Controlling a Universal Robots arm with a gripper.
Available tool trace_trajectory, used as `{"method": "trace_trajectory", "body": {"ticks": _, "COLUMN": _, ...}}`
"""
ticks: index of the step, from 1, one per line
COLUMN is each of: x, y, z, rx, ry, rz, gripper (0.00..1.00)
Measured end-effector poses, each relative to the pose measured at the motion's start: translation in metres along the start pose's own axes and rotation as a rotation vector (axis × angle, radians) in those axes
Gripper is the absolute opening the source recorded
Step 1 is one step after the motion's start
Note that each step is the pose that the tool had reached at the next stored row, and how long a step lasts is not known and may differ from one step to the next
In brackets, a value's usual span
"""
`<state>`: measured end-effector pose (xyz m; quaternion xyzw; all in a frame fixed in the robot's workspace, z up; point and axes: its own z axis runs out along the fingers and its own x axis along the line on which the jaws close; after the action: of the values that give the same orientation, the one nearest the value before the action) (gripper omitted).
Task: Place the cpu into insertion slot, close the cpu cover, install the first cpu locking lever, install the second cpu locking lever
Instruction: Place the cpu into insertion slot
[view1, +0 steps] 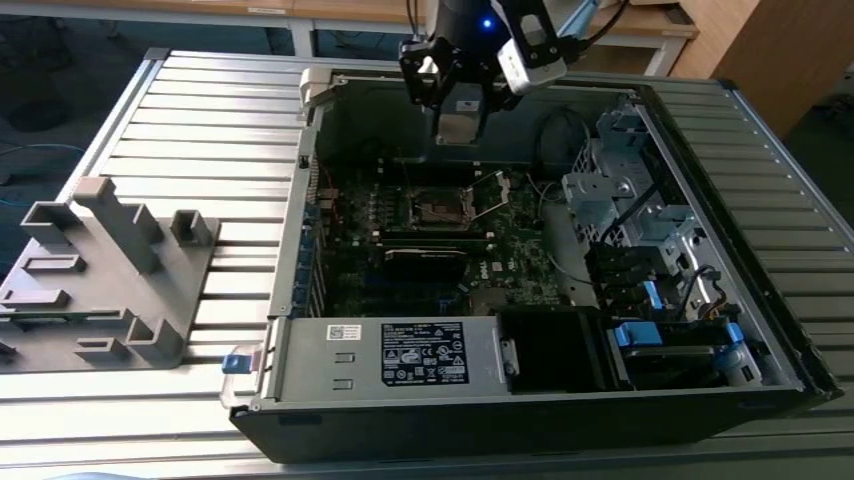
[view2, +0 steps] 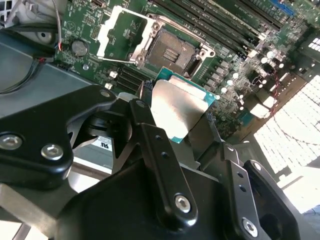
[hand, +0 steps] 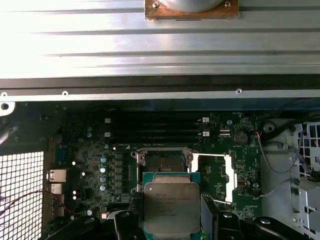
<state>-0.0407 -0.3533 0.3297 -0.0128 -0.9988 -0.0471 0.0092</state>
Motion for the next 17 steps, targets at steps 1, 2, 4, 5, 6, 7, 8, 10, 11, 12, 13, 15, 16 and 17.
{"method": "trace_trajectory", "body": {"ticks": 1, "x": 0.0, "y": -0.0001, "z": 0.0006, "rx": -0.001, "ry": 0.0, "rz": 0.0, "gripper": 0.54}}
{"method": "trace_trajectory", "body": {"ticks": 2, "x": 0.0, "y": -0.0002, "z": 0.0023, "rx": -0.0023, "ry": -0.0002, "rz": 0.0, "gripper": 0.54}}
{"method": "trace_trajectory", "body": {"ticks": 4, "x": -0.0001, "y": -0.0006, "z": 0.0058, "rx": -0.0031, "ry": -0.0001, "rz": 0.0, "gripper": 0.54}}
{"method": "trace_trajectory", "body": {"ticks": 5, "x": -0.0001, "y": -0.0007, "z": 0.0077, "rx": -0.0033, "ry": -0.0001, "rz": 0.0, "gripper": 0.54}}
{"method": "trace_trajectory", "body": {"ticks": 6, "x": -0.0002, "y": -0.0009, "z": 0.0094, "rx": -0.0033, "ry": -0.0001, "rz": 0.0, "gripper": 0.54}}
{"method": "trace_trajectory", "body": {"ticks": 7, "x": -0.0002, "y": -0.0011, "z": 0.0112, "rx": -0.0032, "ry": 0.0, "rz": 0.0, "gripper": 0.54}}
{"method": "trace_trajectory", "body": {"ticks": 8, "x": -0.0002, "y": -0.0012, "z": 0.012, "rx": -0.0034, "ry": -0.0001, "rz": 0.0, "gripper": 0.54}}
{"method": "trace_trajectory", "body": {"ticks": 10, "x": -0.0002, "y": -0.0012, "z": 0.0122, "rx": -0.003, "ry": 0.0001, "rz": 0.0, "gripper": 0.54}}
{"method": "trace_trajectory", "body": {"ticks": 11, "x": -0.0002, "y": -0.0012, "z": 0.0123, "rx": -0.003, "ry": 0.0001, "rz": 0.0, "gripper": 0.54}}
{"method": "trace_trajectory", "body": {"ticks": 12, "x": -0.0002, "y": -0.0012, "z": 0.0126, "rx": -0.0034, "ry": -0.0001, "rz": 0.0, "gripper": 0.54}}
{"method": "trace_trajectory", "body": {"ticks": 13, "x": -0.0003, "y": -0.0013, "z": 0.0136, "rx": -0.0037, "ry": -0.0002, "rz": 0.0, "gripper": 0.54}}
{"method": "trace_trajectory", "body": {"ticks": 15, "x": -0.0003, "y": -0.0016, "z": 0.0164, "rx": -0.0034, "ry": -0.0001, "rz": 0.0, "gripper": 0.54}}
{"method": "trace_trajectory", "body": {"ticks": 16, "x": -0.0003, "y": -0.0017, "z": 0.0173, "rx": -0.0034, "ry": -0.0001, "rz": 0.0, "gripper": 0.54}}
{"method": "trace_trajectory", "body": {"ticks": 17, "x": -0.0003, "y": -0.0017, "z": 0.0175, "rx": -0.0032, "ry": 0.0, "rz": 0.0, "gripper": 0.54}}
